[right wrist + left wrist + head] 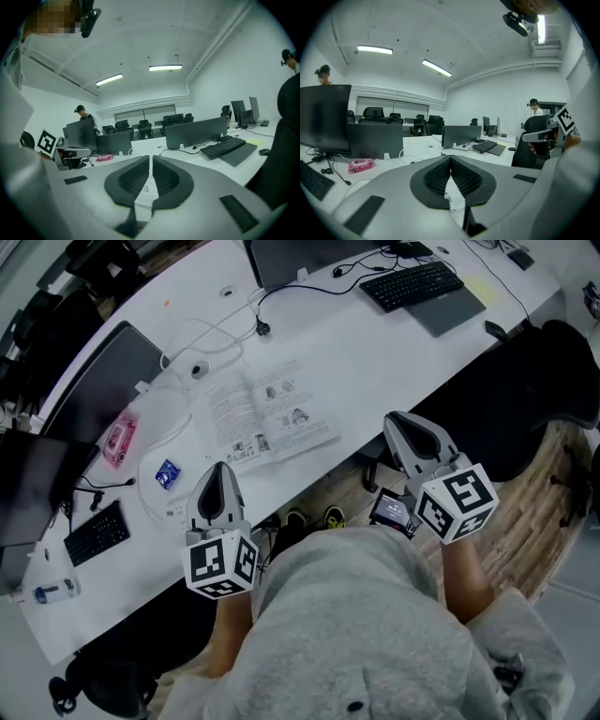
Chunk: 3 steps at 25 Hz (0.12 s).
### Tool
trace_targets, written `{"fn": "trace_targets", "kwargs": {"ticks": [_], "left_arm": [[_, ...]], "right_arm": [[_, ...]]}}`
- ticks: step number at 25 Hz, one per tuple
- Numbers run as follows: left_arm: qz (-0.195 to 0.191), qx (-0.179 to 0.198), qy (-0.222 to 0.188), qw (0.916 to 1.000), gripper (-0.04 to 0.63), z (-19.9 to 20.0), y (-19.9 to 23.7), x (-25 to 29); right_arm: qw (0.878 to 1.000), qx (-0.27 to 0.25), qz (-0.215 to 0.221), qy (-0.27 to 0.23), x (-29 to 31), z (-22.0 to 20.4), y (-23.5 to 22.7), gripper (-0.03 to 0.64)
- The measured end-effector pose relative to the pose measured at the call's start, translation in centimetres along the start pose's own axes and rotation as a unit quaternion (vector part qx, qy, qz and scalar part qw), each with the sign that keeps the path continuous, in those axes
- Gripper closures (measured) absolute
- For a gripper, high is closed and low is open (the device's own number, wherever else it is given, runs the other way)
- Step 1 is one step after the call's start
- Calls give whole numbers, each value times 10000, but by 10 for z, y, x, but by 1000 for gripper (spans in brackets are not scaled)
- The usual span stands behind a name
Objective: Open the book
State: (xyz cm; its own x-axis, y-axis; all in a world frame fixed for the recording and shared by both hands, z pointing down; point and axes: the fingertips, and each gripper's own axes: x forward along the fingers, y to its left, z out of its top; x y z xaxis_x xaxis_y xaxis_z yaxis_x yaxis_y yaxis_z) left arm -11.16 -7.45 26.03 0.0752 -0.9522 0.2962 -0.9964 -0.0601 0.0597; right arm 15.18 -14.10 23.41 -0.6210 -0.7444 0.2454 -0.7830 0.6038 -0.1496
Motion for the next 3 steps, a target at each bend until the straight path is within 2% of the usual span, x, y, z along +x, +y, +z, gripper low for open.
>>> {"fn": "trace_targets", "kwargs": {"ticks": [3], "left_arm": [[16,4,-4,10000,584,0,-6,2]], "right_arm": [[10000,-16,4,-14,-4,1,-7,574]]}}
